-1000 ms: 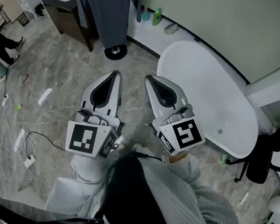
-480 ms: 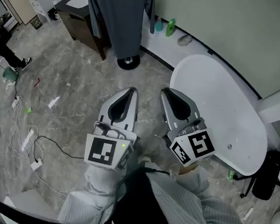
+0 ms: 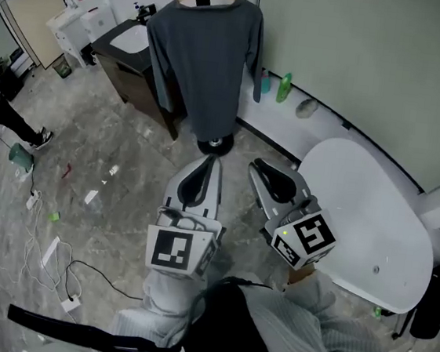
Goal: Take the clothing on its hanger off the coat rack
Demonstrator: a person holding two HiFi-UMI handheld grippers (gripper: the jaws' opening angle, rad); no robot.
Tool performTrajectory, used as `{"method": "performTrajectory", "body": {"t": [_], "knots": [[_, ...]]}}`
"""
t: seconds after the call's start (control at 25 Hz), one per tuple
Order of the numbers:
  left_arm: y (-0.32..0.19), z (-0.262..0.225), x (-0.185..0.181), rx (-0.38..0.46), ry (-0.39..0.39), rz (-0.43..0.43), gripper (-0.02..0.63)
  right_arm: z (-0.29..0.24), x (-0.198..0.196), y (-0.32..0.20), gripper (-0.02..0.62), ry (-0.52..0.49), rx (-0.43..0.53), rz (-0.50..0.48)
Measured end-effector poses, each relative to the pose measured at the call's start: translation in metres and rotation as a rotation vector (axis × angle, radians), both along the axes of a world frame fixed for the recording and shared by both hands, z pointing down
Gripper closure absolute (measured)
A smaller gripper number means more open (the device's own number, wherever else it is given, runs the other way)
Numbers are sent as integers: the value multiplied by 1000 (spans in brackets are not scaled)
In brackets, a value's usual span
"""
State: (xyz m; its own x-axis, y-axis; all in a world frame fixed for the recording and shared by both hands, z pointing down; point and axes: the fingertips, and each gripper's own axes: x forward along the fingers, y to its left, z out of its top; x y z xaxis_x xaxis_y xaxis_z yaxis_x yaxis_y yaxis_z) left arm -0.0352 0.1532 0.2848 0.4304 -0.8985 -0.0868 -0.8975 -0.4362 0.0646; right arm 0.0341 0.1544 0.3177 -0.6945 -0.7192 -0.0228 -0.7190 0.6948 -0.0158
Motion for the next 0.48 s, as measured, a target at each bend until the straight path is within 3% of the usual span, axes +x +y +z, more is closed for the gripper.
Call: {"method": "performTrajectory", "body": {"t": [0.28, 0.48], "knots": [[-111, 0, -59, 5, 8, 23, 601, 3, -52, -107, 583, 23, -17, 51], [-186, 22, -76, -26, -5, 36, 601, 20, -62, -185, 583, 21, -46, 74]]}}
